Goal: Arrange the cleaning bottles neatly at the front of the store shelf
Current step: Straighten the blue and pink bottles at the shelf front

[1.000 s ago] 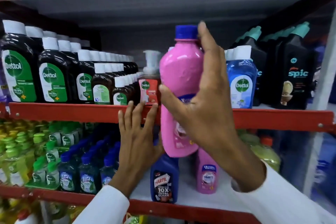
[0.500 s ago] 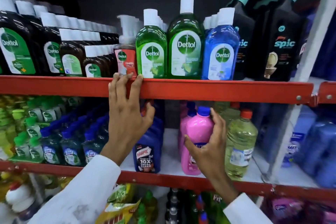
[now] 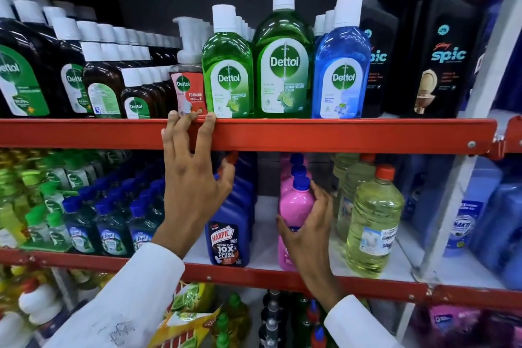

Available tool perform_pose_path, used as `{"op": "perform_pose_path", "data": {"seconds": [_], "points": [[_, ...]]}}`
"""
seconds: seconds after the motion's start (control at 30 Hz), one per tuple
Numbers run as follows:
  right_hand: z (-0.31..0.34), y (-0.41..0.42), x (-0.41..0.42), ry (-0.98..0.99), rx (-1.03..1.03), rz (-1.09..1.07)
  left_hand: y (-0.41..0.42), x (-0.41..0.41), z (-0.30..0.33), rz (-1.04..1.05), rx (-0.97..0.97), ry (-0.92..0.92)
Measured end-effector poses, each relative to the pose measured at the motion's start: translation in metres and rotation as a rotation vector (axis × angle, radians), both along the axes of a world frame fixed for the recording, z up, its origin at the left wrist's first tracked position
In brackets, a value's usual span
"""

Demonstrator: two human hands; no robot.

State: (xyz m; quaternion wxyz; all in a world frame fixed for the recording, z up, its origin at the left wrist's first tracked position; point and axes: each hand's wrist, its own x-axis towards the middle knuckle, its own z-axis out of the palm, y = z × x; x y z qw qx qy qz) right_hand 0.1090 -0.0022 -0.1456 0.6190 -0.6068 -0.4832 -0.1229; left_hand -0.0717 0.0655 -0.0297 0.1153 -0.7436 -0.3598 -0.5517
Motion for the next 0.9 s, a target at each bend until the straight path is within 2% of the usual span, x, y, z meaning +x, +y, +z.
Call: {"op": "perform_pose_path", "data": {"seconds": [0.27, 0.4, 0.5, 0.57, 0.6, 0.73, 0.9], "points": [[-0.001, -0.002, -0.005, -0.04, -0.027, -0.078, -0.004, -0.005, 0.001, -0.02, 0.01, 0.02], [0.001, -0.011, -0.009, -0.025, -0.016, -0.133, -0.013, -0.018, -0.014, -0.148, 0.045, -0.149], [-0.002, -0.025, -0.025, -0.124, 0.128, -0.157, -0.014, -0.035, -0.054, -0.19, 0.036, -0.252], [-0.012, -0.028, -0.039, -0.214, 0.148, -0.071, -0.007, -0.043, -0.089, -0.229, -0.15, -0.301], [-0.02, -0.025, -0.046, -0.238, 0.084, -0.004, -0.002, -0.046, -0.107, -0.249, -0.271, -0.307], [-0.047, -0.001, -0.062, -0.153, -0.371, 0.14, 0.025, -0.053, -0.156, -0.339, -0.705, -0.134], [-0.049, 0.023, -0.059, -0.103, -0.663, 0.23, 0.054, -0.047, -0.168, -0.536, -0.945, 0.008]]}}
